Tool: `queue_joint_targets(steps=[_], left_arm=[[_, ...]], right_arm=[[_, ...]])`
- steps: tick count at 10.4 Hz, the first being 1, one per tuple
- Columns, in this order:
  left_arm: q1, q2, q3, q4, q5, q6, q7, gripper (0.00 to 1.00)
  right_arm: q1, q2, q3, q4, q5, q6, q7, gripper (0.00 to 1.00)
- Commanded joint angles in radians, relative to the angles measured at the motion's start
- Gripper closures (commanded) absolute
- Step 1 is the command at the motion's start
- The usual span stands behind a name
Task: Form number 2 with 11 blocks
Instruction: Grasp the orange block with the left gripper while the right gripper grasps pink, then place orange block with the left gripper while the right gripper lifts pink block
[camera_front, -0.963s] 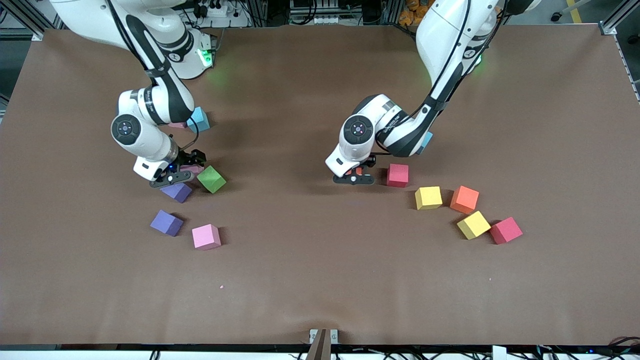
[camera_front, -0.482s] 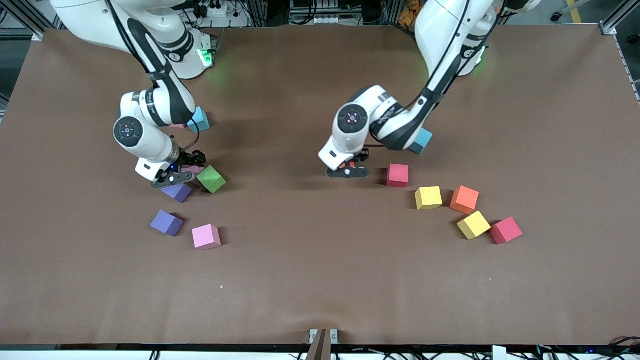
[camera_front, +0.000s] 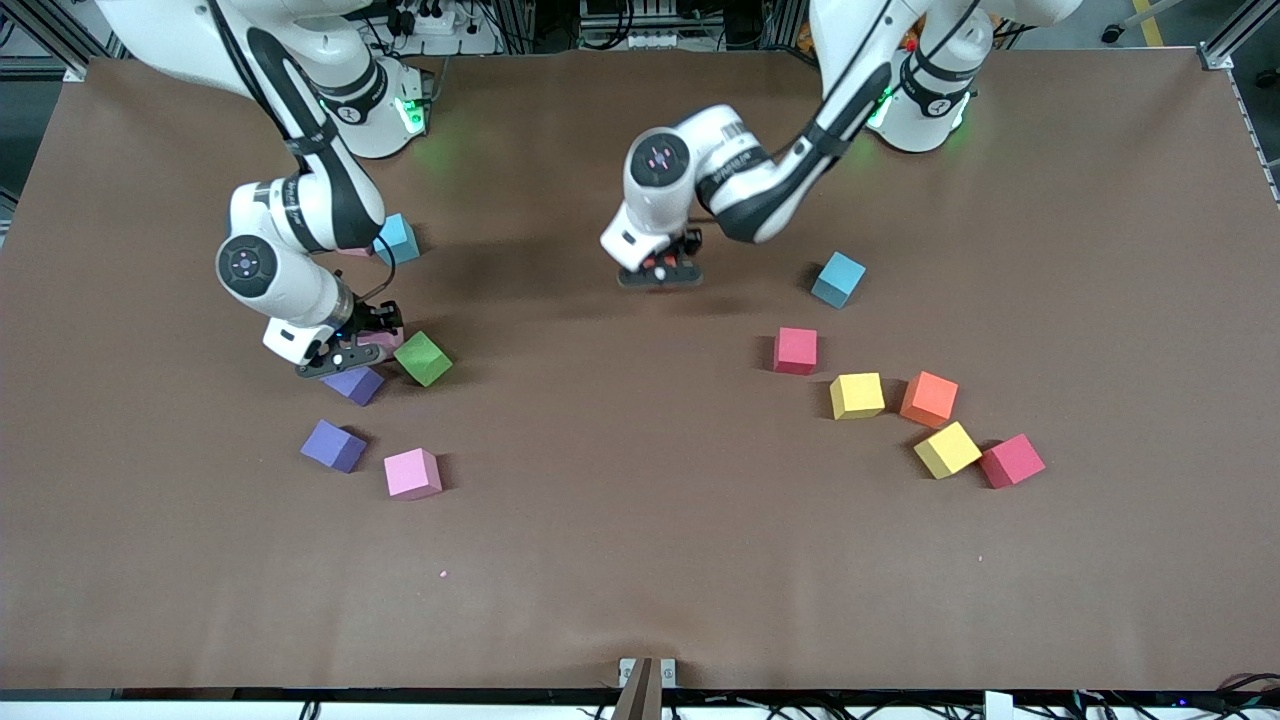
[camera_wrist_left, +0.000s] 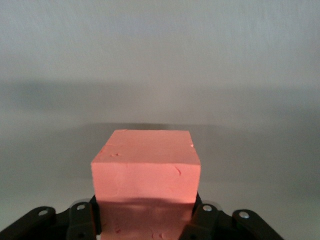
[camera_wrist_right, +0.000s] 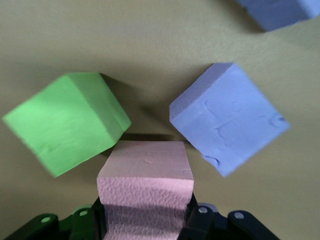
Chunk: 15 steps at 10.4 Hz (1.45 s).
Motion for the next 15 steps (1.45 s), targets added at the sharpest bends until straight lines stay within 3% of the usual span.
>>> queue_joint_targets(steps=[1, 3, 5, 9, 15], left_arm=[[-0.017, -0.017, -0.045, -0.041, 0.012, -0.002, -0.100, 0.40], [-0.083, 0.003, -0.044, -0.041, 0.017, 0.010, -0.143, 0.40], [-0.123, 0.017, -0.044, -0.041, 0.018, 0.048, -0.178, 0.40], [-0.163, 0.026, -0.042, -0.098, 0.031, 0.114, -0.194, 0.40], [-0.168, 0.033, -0.042, -0.099, 0.032, 0.116, -0.194, 0.35]], right_arm=[[0.010, -0.078, -0.003, 0.084, 0.006, -0.182, -0.002, 0.64], [0.004, -0.078, -0.003, 0.182, 0.006, -0.299, -0.045, 0.64], [0.012, -0.075, -0.002, 0.230, 0.006, -0.324, -0.100, 0.65], [0.012, -0.076, 0.000, 0.255, 0.008, -0.314, -0.225, 0.65], [0.033, -0.100, -0.002, 0.284, 0.006, -0.361, -0.290, 0.65]])
